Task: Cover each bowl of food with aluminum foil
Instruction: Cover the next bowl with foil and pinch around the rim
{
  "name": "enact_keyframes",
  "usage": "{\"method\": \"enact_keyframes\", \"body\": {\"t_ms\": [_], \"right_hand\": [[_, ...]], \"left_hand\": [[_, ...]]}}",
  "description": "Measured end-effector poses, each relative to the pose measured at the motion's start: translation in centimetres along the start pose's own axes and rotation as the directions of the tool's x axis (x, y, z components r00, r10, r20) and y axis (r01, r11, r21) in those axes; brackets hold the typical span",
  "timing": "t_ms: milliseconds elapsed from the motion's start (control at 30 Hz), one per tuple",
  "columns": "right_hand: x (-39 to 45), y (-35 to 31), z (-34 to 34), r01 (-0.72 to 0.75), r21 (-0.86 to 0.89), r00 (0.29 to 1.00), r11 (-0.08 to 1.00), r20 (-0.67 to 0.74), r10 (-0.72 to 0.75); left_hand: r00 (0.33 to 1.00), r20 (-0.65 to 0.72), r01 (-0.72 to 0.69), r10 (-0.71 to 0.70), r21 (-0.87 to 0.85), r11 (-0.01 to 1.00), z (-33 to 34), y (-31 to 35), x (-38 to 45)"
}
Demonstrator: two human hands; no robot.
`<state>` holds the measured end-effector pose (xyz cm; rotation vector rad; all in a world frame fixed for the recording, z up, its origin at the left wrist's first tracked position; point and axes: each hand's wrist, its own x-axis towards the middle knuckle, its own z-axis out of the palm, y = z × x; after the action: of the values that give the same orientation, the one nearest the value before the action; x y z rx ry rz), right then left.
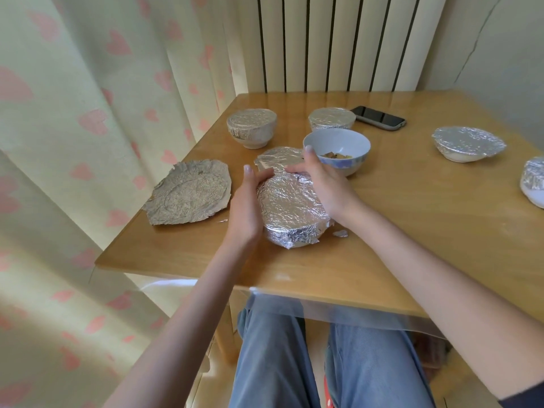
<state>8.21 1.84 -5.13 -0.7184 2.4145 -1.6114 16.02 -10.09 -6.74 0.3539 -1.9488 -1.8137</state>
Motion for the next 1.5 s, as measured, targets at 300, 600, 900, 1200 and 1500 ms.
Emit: {"method": "enact_keyframes", "body": {"t_ms": [300,600,900,1200,1500], "right_hand": [[0.8,0.3,-0.3,-0.03,0.006,0.998,1.0,0.059,0.029],[-4.4,-1.3,-0.2,-0.117,0.273,0.873,0.955,-0.43,0.229],[-3.7,-1.4,2.7,-0.129,0.277,0.845,0.952,-0.473,0.252],[-2.3,-1.2,1.3,-0.152,0.238,0.948,0.959,-0.239,0.21],[-5.3,-1.5,1.7,-0.137,0.437,0.802,0.889,-0.478,0.358]], "left_hand": [[0.995,-0.092,0.035,-0.032,0.035,0.999,0.4,-0.4,-0.3],[0.999,0.025,-0.019,0.019,-0.024,1.0,-1.7,0.3,1.5],[0.997,0.006,0.072,-0.073,0.121,0.99,0.2,0.0,1.5],[0.941,-0.331,0.095,-0.071,0.055,0.994,2.4,1.2,-1.1],[0.99,-0.097,0.092,-0.098,-0.069,0.993,-2.0,0.6,1.7]]}}
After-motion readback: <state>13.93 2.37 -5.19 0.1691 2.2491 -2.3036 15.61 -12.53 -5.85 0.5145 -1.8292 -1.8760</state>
